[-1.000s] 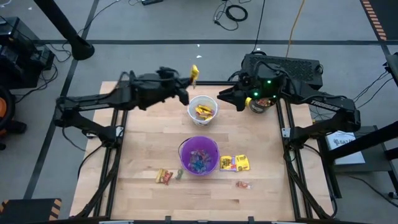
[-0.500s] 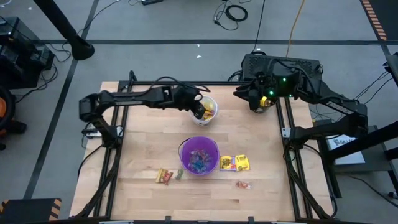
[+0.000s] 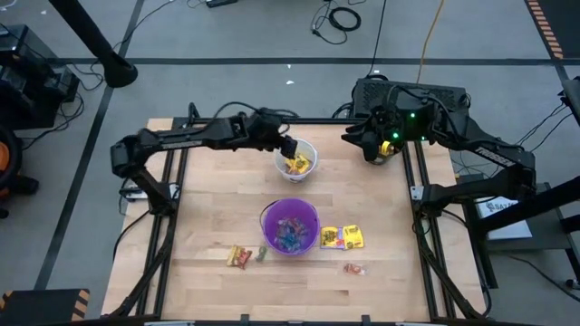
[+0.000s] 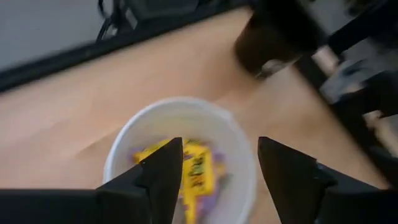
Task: Sort candy by brand, put in halloween buckets
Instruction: Put the yellow candy into the white bucket
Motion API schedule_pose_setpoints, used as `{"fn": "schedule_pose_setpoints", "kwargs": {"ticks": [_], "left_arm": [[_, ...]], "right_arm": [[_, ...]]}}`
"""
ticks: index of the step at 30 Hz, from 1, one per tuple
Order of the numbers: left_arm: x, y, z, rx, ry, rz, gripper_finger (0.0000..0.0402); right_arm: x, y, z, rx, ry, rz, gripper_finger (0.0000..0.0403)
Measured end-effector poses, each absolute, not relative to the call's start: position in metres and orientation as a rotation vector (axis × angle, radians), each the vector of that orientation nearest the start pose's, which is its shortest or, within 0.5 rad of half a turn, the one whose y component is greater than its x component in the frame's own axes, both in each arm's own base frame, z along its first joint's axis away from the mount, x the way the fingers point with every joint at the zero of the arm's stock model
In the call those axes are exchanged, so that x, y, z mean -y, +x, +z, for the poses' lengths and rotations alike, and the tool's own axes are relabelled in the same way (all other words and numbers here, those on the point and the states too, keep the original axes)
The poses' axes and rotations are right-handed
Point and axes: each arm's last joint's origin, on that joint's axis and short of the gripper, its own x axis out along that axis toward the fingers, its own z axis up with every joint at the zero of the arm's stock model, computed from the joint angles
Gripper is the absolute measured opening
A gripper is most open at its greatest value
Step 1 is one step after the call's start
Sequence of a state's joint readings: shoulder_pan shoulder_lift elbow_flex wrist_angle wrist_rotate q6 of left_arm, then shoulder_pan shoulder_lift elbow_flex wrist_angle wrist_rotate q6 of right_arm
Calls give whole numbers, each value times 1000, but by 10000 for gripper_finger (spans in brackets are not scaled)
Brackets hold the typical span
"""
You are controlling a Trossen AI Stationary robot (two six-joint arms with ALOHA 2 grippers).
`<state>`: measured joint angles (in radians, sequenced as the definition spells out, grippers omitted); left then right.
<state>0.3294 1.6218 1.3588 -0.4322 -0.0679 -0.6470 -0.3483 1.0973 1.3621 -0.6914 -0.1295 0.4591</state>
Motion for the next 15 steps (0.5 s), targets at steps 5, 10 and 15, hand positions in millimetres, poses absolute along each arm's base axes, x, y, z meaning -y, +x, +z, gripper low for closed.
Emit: {"fn": "schedule_pose_setpoints", "kwargs": {"ticks": [5,10,15], "left_arm": [[-108,318,355,-403,-614,535,221],[-99,286,394,-309,-470,535,221],[-88,255,419,-272,-357,483,222]], "right_arm": [[69,194,415,-409,599,-340,169],[70,185,403,-547,641,-410,164],[68,180,396,-644,617,-433,139]]}}
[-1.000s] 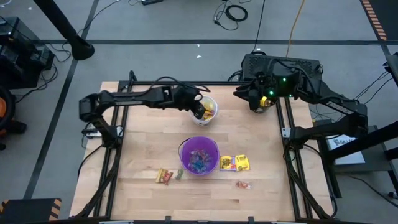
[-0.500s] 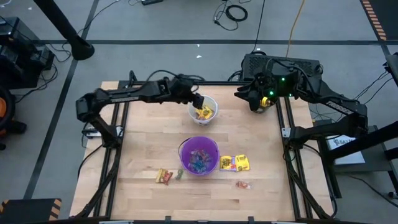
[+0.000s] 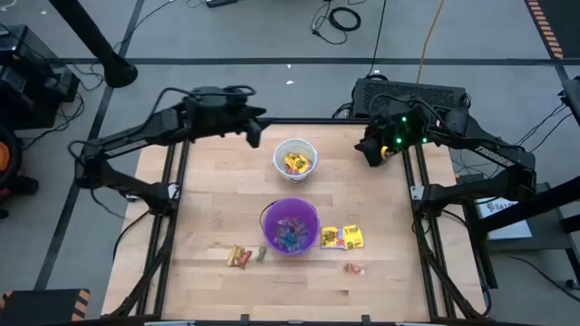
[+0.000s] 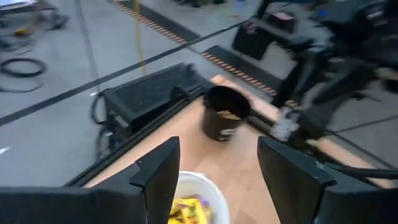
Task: Sort candy by brand, put in halloween buckets
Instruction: Put the yellow candy into the white bucket
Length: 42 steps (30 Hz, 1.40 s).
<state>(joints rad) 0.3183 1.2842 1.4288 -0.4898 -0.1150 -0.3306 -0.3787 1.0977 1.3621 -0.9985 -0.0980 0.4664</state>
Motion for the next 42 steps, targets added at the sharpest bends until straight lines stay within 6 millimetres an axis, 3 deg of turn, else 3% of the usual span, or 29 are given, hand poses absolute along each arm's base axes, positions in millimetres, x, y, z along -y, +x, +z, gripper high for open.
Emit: {"fn": "schedule_pose_setpoints", "kwargs": {"ticks": [8,15,25,33,37,42], "left_arm": [[-68,223,445,-172,-528,261,222],[-62,210,450,-172,-536,231,222],[-59,207,436,-324,-564,224,222],[-56,203,425,-446,-559,237,222],[-56,202,423,-474,-564,243,222],[-55,201,422,-491,-565,246,222]], "right_arm": [[59,189,405,-569,634,-191,78],[37,187,396,-719,669,-150,5],[4,168,376,-1050,666,-264,59],[-25,178,366,-1126,349,-106,138],[-34,190,337,-1186,284,-141,180],[-38,200,275,-1280,380,-175,211]]}}
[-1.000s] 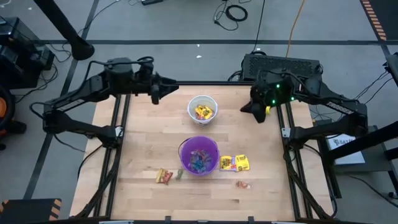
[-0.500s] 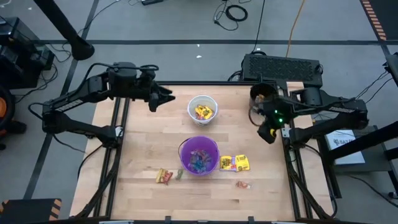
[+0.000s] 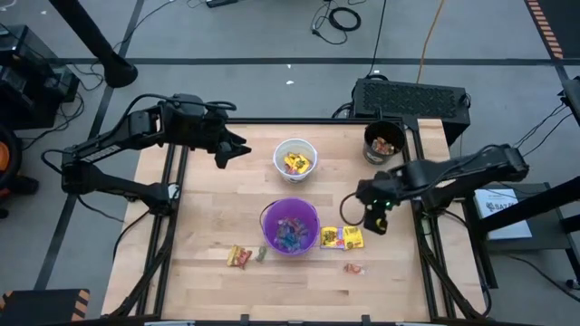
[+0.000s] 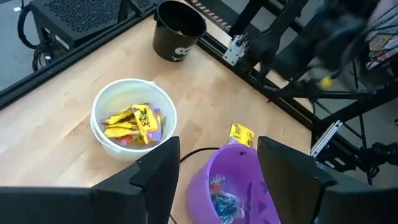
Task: Sort candy by brand, put in halloween buckets
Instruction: Put the yellow candy into the white bucket
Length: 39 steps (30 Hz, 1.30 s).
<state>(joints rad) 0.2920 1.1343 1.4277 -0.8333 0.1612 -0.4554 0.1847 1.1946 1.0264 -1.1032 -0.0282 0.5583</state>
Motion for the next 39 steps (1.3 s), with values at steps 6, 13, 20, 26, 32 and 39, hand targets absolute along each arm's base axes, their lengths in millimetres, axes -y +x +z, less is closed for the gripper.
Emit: {"fn": "schedule_pose_setpoints", "kwargs": {"ticks": [6,13,20,26,32,39], "left_arm": [[-55,201,421,-492,-565,246,222],[-55,198,418,-537,-573,256,221],[-55,198,418,-539,-555,255,221],[-55,198,418,-539,-554,255,221],[-55,198,417,-539,-554,255,221],[-55,198,417,-539,-552,256,221]], "right_arm": [[-40,202,212,-1225,540,-192,218],[-39,197,178,-1252,597,-366,218],[-53,212,165,-1217,415,-133,218],[-69,217,140,-1323,309,-62,218],[-81,221,125,-1357,270,-44,206],[-82,220,125,-1363,277,-25,133]]}}
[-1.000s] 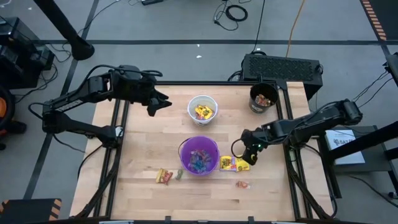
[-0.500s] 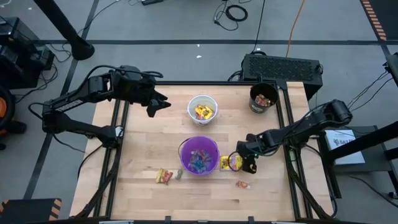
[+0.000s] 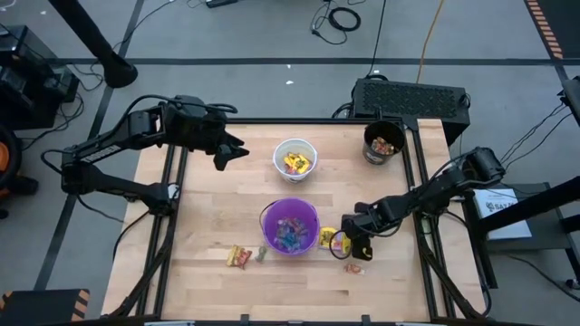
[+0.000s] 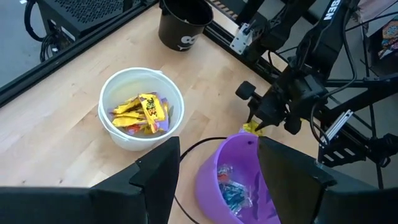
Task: Sort candy by brand, put in halloween buckets
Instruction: Put the yellow candy into the white bucket
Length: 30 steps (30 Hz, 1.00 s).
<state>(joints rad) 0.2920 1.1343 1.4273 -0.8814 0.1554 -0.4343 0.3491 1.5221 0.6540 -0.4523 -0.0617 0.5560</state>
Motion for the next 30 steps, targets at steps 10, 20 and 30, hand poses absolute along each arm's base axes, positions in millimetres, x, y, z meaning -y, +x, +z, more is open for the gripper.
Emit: {"fn": "schedule_pose_setpoints", "kwargs": {"ticks": [10,20,30], "left_arm": [[-55,198,417,-538,-546,261,221],[-56,198,417,-536,-511,289,221],[-58,198,418,-522,-497,329,221]], "right_arm": [[-82,214,139,-1375,322,34,7],[-78,198,219,-1251,420,151,1],[-46,191,353,-562,547,-24,0]]}}
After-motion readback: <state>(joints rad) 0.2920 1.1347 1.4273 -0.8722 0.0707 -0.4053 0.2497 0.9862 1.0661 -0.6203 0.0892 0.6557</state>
